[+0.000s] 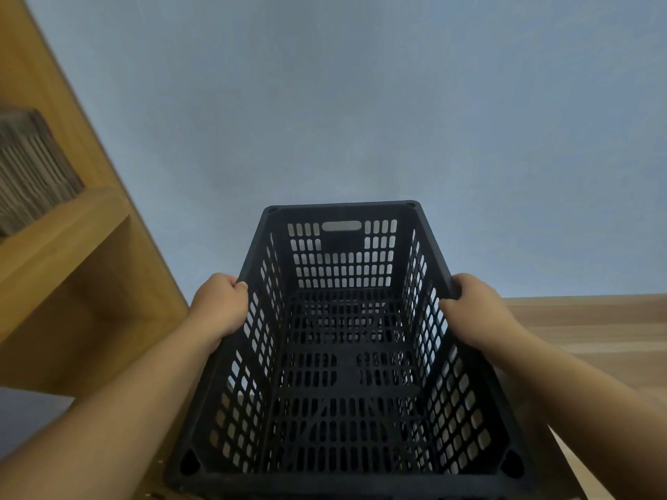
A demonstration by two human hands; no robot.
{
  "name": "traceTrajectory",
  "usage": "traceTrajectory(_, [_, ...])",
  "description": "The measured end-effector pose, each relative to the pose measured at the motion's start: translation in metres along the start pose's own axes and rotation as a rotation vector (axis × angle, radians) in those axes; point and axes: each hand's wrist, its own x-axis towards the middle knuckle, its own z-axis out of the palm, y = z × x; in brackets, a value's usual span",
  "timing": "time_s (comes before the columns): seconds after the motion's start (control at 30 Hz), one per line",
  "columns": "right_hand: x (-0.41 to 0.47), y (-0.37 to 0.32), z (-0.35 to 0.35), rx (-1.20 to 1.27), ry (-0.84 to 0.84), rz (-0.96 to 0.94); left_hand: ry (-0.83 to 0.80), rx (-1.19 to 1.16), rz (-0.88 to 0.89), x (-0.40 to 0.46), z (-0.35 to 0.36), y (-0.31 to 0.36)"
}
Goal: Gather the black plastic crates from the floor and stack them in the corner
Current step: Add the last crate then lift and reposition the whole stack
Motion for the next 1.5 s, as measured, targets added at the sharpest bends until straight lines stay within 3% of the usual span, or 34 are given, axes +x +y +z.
traceTrajectory(0.43, [0.004, 0.013, 0.005, 0.083, 0.016, 0.02, -0.017, -0.027, 0.021, -0.008, -0.003, 0.008])
traceTrajectory(0.57, [0.002, 0.014, 0.005, 0.079, 0.038, 0.001, 0.046, -0.004, 0.056, -0.011, 0.003, 0.006])
traceTrajectory(0.9, [0.009, 0.011, 0.006, 0.133, 0.064, -0.017, -0.019, -0.129, -0.042, -0.007, -0.005, 0.004])
traceTrajectory(1.5, [0.015, 0.01, 0.011, 0.071, 0.041, 0.01, 0.004, -0.132, 0.005, 0.003, -0.001, -0.008])
